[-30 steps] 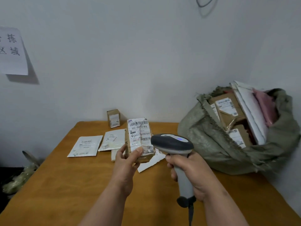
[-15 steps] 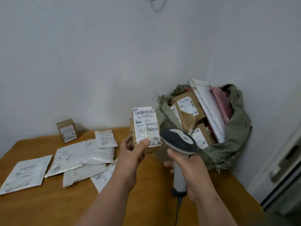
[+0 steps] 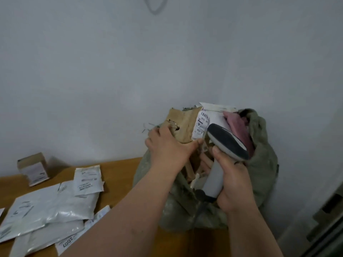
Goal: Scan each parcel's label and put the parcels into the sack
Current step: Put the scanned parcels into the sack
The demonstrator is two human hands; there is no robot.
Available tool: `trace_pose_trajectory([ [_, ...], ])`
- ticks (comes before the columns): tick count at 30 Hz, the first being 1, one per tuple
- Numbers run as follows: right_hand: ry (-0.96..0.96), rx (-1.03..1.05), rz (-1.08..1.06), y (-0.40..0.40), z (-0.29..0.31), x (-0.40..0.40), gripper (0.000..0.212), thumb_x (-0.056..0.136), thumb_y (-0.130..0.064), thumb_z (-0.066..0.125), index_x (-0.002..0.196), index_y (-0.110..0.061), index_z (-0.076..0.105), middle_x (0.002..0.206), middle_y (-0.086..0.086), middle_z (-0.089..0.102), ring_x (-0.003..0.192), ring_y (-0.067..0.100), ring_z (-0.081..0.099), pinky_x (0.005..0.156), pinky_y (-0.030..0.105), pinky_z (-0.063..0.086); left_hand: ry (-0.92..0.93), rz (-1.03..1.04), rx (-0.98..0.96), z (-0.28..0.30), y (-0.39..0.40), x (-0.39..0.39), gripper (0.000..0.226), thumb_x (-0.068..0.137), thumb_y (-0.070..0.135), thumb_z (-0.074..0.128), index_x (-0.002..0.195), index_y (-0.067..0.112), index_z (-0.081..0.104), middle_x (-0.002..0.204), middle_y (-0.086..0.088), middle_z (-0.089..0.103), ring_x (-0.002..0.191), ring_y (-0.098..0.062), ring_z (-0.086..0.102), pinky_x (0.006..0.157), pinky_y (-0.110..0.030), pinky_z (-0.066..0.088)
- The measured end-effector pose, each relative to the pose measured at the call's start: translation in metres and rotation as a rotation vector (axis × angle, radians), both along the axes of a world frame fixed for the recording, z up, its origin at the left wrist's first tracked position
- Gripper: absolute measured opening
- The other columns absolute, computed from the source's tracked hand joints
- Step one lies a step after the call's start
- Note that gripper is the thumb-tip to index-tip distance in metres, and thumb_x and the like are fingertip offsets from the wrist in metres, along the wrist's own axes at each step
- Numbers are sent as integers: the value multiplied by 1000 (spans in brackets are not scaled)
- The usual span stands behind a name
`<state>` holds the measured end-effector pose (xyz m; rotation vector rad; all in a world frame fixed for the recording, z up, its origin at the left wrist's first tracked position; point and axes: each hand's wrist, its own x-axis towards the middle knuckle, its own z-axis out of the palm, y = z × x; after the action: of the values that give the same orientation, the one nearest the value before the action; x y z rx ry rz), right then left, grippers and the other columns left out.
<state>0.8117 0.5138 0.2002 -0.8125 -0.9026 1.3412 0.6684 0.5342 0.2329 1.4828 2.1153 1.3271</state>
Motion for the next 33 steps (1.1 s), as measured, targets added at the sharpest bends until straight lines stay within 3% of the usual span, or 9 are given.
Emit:
trace_pose_trajectory([
  [2, 1, 10, 73, 29, 3, 3, 28, 62, -37, 82, 88, -27, 83, 100, 1, 80, 98, 17, 75, 86, 34, 60, 40, -10, -96, 2, 26, 6, 110, 64, 86, 61, 149, 22, 32, 150, -8, 23, 139, -35, 19, 118, -48, 23],
  [4, -4, -19, 107, 55, 1, 5, 27, 62, -41, 83, 86, -31, 83, 98, 1, 80, 97, 19, 76, 86, 39, 59, 58, -37, -158, -1, 47, 13, 100, 76, 81, 54, 153, 21, 30, 156, -7, 16, 143, -38, 13, 120, -49, 18],
  [8, -29, -111, 115, 92, -6, 7, 63, 63, -45, 85, 118, -16, 73, 114, 12, 75, 110, 34, 69, 103, 56, 50, -6, -152, -120, -14, 74, 16, 49, 98, 42, 54, 140, 16, 53, 145, -5, 45, 131, -24, 45, 110, -35, 38],
  [10, -35, -121, 123, 105, -8, 5, 60, 72, -42, 86, 125, -18, 69, 121, 12, 72, 115, 34, 65, 106, 58, 47, -50, -206, -94, -16, 80, 16, 37, 98, 25, 56, 135, 20, 57, 132, 5, 53, 122, -16, 52, 100, -29, 46],
  [15, -52, -133, 160, 119, -12, 1, 33, 88, -22, 77, 119, -16, 70, 116, 8, 75, 108, 26, 71, 103, 53, 51, 110, -238, -234, -23, 91, 10, 58, 96, 15, 52, 152, 24, 37, 165, 2, 15, 149, -26, 23, 118, -35, 26],
  [19, -124, -119, 157, 110, -7, 0, 26, 89, -22, 76, 110, -7, 73, 99, 10, 78, 88, 21, 77, 84, 40, 60, 244, -8, -48, -22, 71, -2, 46, 95, 23, 58, 141, 20, 55, 157, -4, 31, 141, -30, 30, 117, -43, 30],
  [24, -252, -8, 287, 80, 7, -23, 27, 86, -29, 79, 102, -8, 74, 81, 7, 78, 71, 16, 75, 58, 23, 55, 55, 71, 172, -19, 24, -33, 42, 95, 21, 62, 137, 22, 59, 140, 1, 45, 127, -17, 46, 108, -27, 38],
  [29, -429, 87, 384, 13, 7, -71, 30, 76, -40, 80, 96, -19, 74, 81, 1, 78, 80, 23, 76, 74, 40, 57, -202, 212, 151, -41, -51, -93, 35, 100, 27, 57, 135, 31, 57, 140, 5, 49, 104, -6, 53, 85, -23, 46],
  [33, -498, 84, 408, -47, -12, -123, 14, 85, -35, 78, 94, -27, 72, 76, -4, 77, 76, 19, 75, 72, 37, 58, -362, 292, 45, -76, -128, -143, 33, 101, 25, 55, 134, 27, 59, 132, 5, 59, 94, -2, 53, 74, -17, 40],
])
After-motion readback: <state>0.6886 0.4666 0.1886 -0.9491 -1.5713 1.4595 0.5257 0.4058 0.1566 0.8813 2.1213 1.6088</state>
